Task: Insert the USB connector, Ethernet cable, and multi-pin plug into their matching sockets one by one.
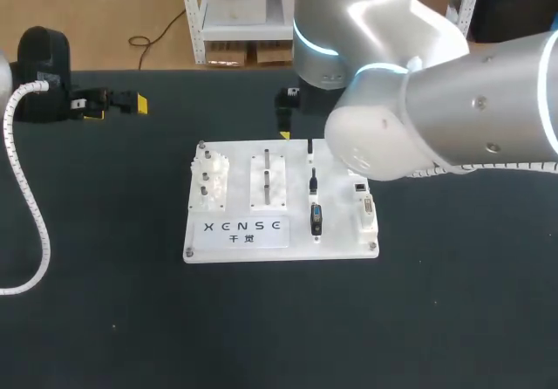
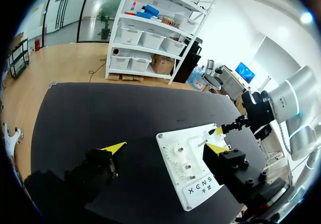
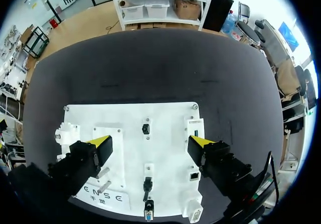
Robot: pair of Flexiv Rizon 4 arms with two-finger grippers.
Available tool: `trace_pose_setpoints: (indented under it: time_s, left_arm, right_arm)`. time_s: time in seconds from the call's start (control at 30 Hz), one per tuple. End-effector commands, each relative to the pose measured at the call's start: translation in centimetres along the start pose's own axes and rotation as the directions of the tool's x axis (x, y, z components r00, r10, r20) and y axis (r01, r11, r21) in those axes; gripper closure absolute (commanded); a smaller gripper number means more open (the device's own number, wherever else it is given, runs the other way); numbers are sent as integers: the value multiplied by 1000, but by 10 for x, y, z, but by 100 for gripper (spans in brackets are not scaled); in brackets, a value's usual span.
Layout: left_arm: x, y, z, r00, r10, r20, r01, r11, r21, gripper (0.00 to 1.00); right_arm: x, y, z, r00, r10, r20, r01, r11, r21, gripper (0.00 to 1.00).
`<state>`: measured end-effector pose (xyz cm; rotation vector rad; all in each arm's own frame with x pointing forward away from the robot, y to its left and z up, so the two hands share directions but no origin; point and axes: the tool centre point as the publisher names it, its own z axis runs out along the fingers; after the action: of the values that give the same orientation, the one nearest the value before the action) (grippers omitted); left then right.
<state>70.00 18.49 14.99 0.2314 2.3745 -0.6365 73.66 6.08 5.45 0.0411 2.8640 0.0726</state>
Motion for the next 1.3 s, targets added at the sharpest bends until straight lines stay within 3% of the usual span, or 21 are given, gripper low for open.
trace_pose_setpoints:
  time_s: [0.03,0.13,0.33,0.67,1.2,1.23,1.3]
  left_arm:
    - [0,0,0,1000,0,0,0,1000,0,0]
    - [0,0,0,1000,0,0,0,1000,0,0]
    - [0,0,0,1000,0,0,0,1000,0,0]
    - [0,0,0,1000,0,0,0,1000,0,0]
    - [0,0,0,1000,0,0,0,1000,0,0]
    - [0,0,0,1000,0,0,0,1000,0,0]
    - [0,0,0,1000,0,0,0,1000,0,0]
  right_arm:
    - [0,-2,0,1000,24,-9,-24,1000,5,0]
    - [-6,-4,6,993,88,-73,-86,996,29,0]
    - [-6,-2,15,984,116,-132,-111,993,48,0]
    - [-1,5,23,989,31,-145,-16,994,105,0]
    - [0,2,30,978,50,-203,-34,996,81,0]
    - [0,2,30,978,49,-203,-33,996,81,3]
    - [1,3,30,978,48,-202,-33,996,80,18]
